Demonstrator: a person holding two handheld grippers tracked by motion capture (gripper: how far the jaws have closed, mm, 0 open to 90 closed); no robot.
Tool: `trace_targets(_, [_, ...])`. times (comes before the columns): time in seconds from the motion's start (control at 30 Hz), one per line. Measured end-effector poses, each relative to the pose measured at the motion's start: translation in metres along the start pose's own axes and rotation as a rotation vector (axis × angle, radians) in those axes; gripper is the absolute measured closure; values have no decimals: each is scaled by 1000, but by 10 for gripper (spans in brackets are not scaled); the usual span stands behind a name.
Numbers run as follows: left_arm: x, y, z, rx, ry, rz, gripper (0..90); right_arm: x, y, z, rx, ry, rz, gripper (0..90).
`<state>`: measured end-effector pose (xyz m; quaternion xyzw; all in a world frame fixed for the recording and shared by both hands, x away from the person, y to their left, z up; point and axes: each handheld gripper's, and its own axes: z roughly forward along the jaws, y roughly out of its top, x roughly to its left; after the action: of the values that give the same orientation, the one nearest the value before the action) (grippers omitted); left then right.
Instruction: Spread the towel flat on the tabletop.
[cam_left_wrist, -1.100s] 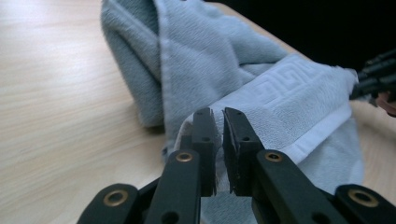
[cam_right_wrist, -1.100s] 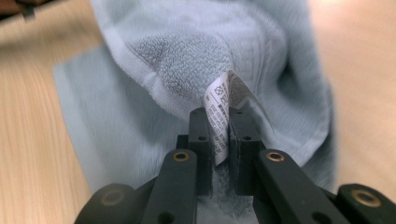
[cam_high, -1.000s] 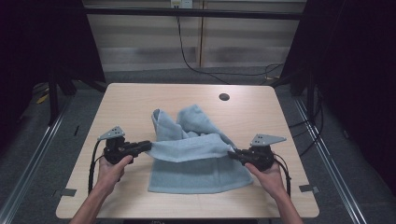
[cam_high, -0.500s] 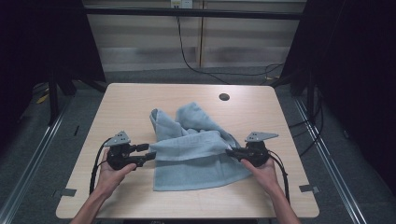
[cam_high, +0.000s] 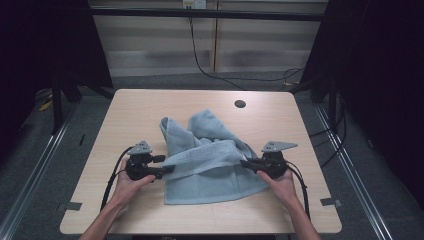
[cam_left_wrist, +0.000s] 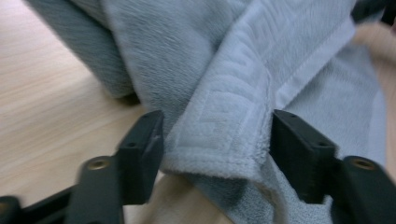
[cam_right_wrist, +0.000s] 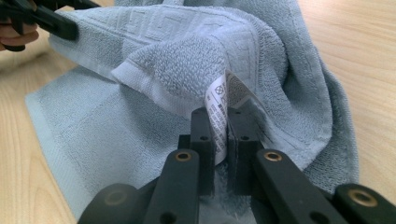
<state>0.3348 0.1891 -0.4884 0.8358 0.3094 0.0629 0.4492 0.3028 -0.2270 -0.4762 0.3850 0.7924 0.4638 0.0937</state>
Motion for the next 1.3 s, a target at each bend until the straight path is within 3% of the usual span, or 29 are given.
trace_targets(0.03, [-2, -1, 3, 21, -9, 9, 629, 0, 0, 1, 7, 1, 0, 831])
trace_targets(0.07, [-3, -2, 5, 37, -30, 16, 806, -1, -2, 4, 36, -14, -10, 828])
trace_targets(0.1, [-5, -5, 9, 62, -41, 24, 815, -2, -5, 6, 54, -16, -10, 828])
trace_targets(0.17, [-5, -6, 9, 62, -44, 17, 819, -2, -7, 8, 69, -14, -8, 829])
trace_targets(0.2, [-5, -7, 8, 62, -50, 11, 819, 0, -14, 14, 127, -9, -15, 830])
trace_targets(0.23, [-5, -8, 7, 60, -57, 4, 819, 0, -14, 14, 127, -9, -15, 830])
trace_targets(0.27, [-5, -10, 7, 60, -60, 0, 821, 4, -18, 19, 166, -10, -35, 831])
trace_targets(0.3, [-6, -13, 5, 72, -73, 8, 822, 12, -23, 21, 165, 29, -40, 834])
trace_targets(0.37, [-6, -15, 3, 74, -82, 7, 821, 17, -24, 21, 175, 43, -54, 835])
trace_targets(0.43, [-7, -21, -5, 79, -103, -2, 821, 32, -28, 18, 191, 68, -78, 836])
trace_targets(0.57, [-12, -26, -13, 95, -118, 5, 821, 47, -37, 14, 183, 122, -63, 838])
trace_targets(0.63, [-21, -32, -22, 116, -156, 35, 821, 68, -45, 8, 204, 164, -84, 839])
trace_targets(0.67, [-21, -32, -22, 116, -156, 35, 821, 74, -47, 6, 212, 180, -88, 839])
trace_targets(0.8, [-28, -33, -38, 77, -177, 31, 824, 89, -48, 1, 223, 178, -109, 839])
trace_targets(0.87, [-24, -26, -46, 25, -180, 6, 826, 88, -42, -6, 177, 182, -105, 841])
trace_targets(0.9, [-21, -22, -49, 1, -175, -4, 827, 78, -28, -16, 103, 164, -90, 843])
trace_targets(0.93, [-15, -10, -56, -53, -164, -20, 827, 74, -18, -22, 59, 139, -85, 843])
trace_targets(0.97, [-15, -10, -56, -53, -164, -20, 828, 68, -6, -29, 15, 116, -88, 843])
trace_targets(1.0, [-10, 6, -65, -116, -163, -25, 828, 63, 6, -36, -31, 98, -87, 844])
trace_targets(1.07, [-7, 25, -73, -161, -152, -19, 828, 53, 34, -48, -120, 62, -89, 844])
trace_targets(1.1, [-7, 25, -73, -161, -152, -19, 828, 53, 34, -48, -120, 62, -89, 844])
trace_targets(1.13, [-6, 36, -77, -183, -145, -13, 828, 50, 48, -54, -155, 43, -92, 845])
trace_targets(1.17, [-3, 56, -83, -227, -141, -6, 828, 43, 76, -61, -216, 18, -103, 845])
trace_targets(1.2, [-3, 56, -83, -227, -141, -6, 828, 43, 76, -61, -216, 18, -103, 845])
trace_targets(1.23, [-1, 65, -86, -246, -133, -6, 828, 36, 100, -64, -262, 1, -106, 844])
trace_targets(1.3, [5, 82, -90, -293, -131, -22, 828, 32, 111, -64, -280, -5, -103, 844])
